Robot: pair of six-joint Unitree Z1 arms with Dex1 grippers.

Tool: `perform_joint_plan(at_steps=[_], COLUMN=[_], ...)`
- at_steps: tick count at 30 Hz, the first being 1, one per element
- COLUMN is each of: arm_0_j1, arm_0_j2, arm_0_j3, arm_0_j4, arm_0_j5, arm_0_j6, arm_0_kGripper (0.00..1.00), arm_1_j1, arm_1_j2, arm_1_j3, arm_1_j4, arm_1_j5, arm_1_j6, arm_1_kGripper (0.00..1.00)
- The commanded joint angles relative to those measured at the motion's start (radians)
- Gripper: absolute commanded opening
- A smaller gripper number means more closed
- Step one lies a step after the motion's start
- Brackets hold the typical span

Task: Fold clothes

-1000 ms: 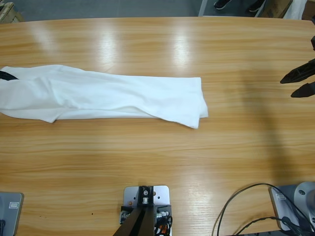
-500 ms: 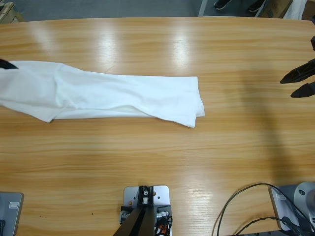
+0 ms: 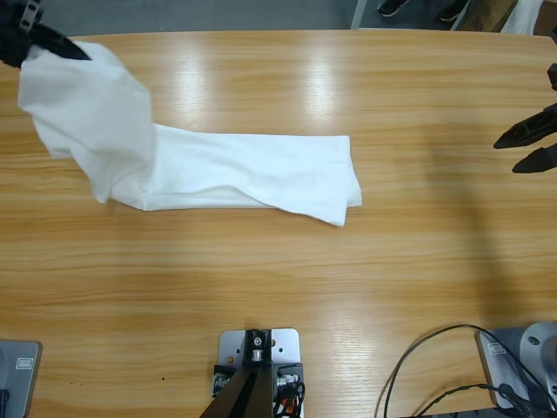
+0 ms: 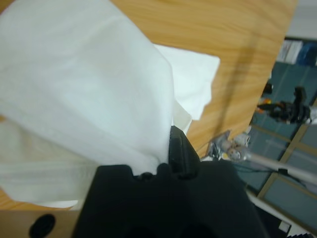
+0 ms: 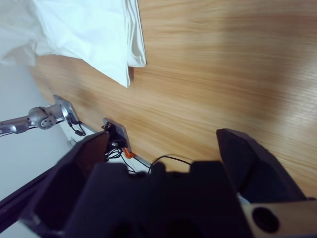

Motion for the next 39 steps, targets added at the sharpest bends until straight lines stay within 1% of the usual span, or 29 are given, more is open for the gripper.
perform_joint_plan(at_steps=[1,5,10,18,19,24,27,29,31,34,36,39], arm_0_j1=[-0.161,-0.244,-0.29,-0.391,-0.408,-0.483,-0.504,-0.513,-0.521,-0.533,-0.541,-0.562], arm_0_j2=[0.105,0.17,0.251,0.402,0.424,0.57,0.65,0.694,0.724,0.753,0.759,0.775], arm_0_j3=[-0.121,-0.178,-0.234,-0.378,-0.414,-0.739,-0.926,-1.006,-1.041,-1.043,-1.045,-1.08], arm_0_j4=[0.061,0.063,0.066,0.092,0.1,0.24,0.34,0.395,0.425,0.45,0.454,0.454], arm_0_j5=[-0.013,-0.008,-0.007,-0.008,-0.008,-0.009,-0.011,-0.011,-0.011,-0.011,-0.011,-0.017], arm_0_j6=[-0.058,-0.09,-0.112,-0.145,-0.151,-0.177,-0.183,-0.181,-0.177,-0.171,-0.169,-0.168], arm_0_kGripper=[0.0,0.0,0.0,0.0,0.0,0.0,0.0,0.0,0.0,0.0,0.0,0.0], arm_1_j1=[0.011,0.011,0.015,0.022,0.022,0.023,0.023,0.025,0.025,0.025,0.025,0.025], arm_1_j2=[0.002,0.007,0.012,0.023,0.024,0.026,0.031,0.031,0.029,0.026,0.023,0.019], arm_1_j3=[0.025,0.025,0.024,0.022,0.022,0.022,0.022,0.022,0.022,0.022,0.022,0.023], arm_1_j4=[0.014,0.014,0.014,0.016,0.016,0.016,0.016,0.017,0.018,0.02,0.02,0.02], arm_1_j5=[0.026,0.028,0.032,0.035,0.035,0.035,0.036,0.037,0.037,0.037,0.037,0.035], arm_1_j6=[-0.01,-0.01,-0.01,-0.01,-0.01,-0.012,-0.013,-0.014,-0.014,-0.014,-0.014,-0.014], arm_1_kGripper=[0.89,0.89,0.89,0.89,0.89,0.89,0.89,0.89,0.89,0.89,0.89,0.89])
